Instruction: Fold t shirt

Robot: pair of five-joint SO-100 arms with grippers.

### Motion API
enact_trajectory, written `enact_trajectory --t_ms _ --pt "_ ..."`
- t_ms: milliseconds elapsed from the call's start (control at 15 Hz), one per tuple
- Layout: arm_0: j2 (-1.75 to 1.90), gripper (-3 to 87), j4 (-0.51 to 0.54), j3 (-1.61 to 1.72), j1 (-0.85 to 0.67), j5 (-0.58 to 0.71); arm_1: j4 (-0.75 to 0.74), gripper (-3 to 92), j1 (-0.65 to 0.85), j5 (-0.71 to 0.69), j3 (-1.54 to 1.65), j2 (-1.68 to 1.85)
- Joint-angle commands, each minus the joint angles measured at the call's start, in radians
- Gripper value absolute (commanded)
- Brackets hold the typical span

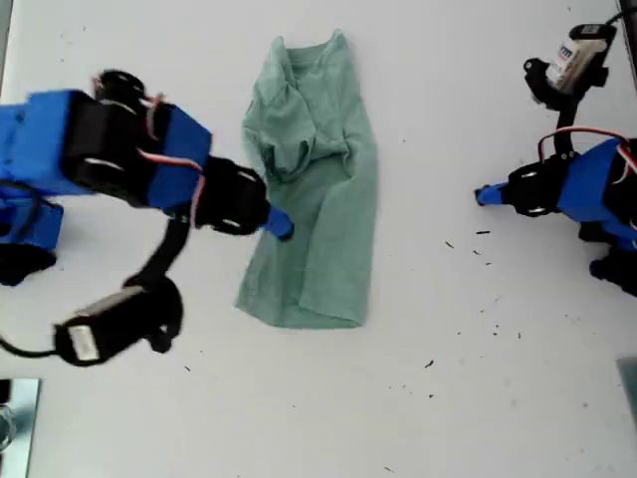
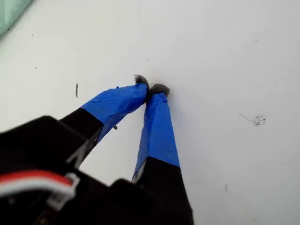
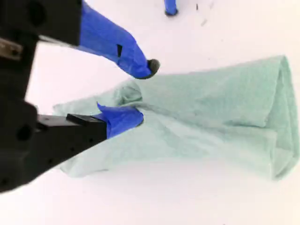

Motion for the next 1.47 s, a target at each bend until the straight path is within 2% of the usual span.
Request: enact_trajectory --t_ms 0,67,200,333,400,467,533,600,867,1133,1200,1333,1400 --pt "0.333 10.6 -0.017 0.275 -0.025 -0.003 0.006 2.5 -0.005 0.005 0.020 0.008" --pt "0.469 9.4 -0.129 0.561 -0.037 -0.035 0.006 2.5 -0.005 0.005 0.020 0.008" --pt "0.684 9.3 -0.466 1.072 -0.038 -0.069 0.006 2.5 -0.005 0.008 0.020 0.008" --pt "0.732 9.6 -0.744 1.460 -0.037 -0.173 0.006 2.5 -0.005 0.009 0.020 0.008" --pt "0.742 9.0 -0.884 1.623 -0.052 -0.175 0.006 2.5 -0.003 0.011 0.020 0.006" --pt "0.744 6.7 -0.968 1.740 -0.101 -0.186 0.006 2.5 -0.002 0.011 0.020 0.005" --pt "0.836 1.4 -0.943 1.770 -0.121 -0.169 0.005 2.5 -0.002 0.014 0.021 0.005" --pt "0.922 -0.1 -0.930 1.832 -0.166 -0.176 0.005 2.5 0.000 0.014 0.021 0.005" --pt "1.396 -0.2 -0.758 2.000 -0.193 -0.232 0.005 2.5 0.000 0.017 0.021 0.003" --pt "1.465 -0.2 -0.732 2.013 -0.183 -0.241 -0.011 2.5 -0.032 0.029 -0.005 -0.029" --pt "1.459 -0.2 -0.667 1.931 -0.175 -0.239 -0.025 2.5 -0.074 0.060 -0.121 -0.161" --pt "1.382 -0.2 -0.503 1.549 -0.095 -0.253 0.106 2.4 -0.192 0.071 -0.704 -0.624" --pt "1.264 -0.2 -0.483 1.370 -0.029 -0.250 0.166 3.0 -0.273 0.097 -1.002 -0.834"
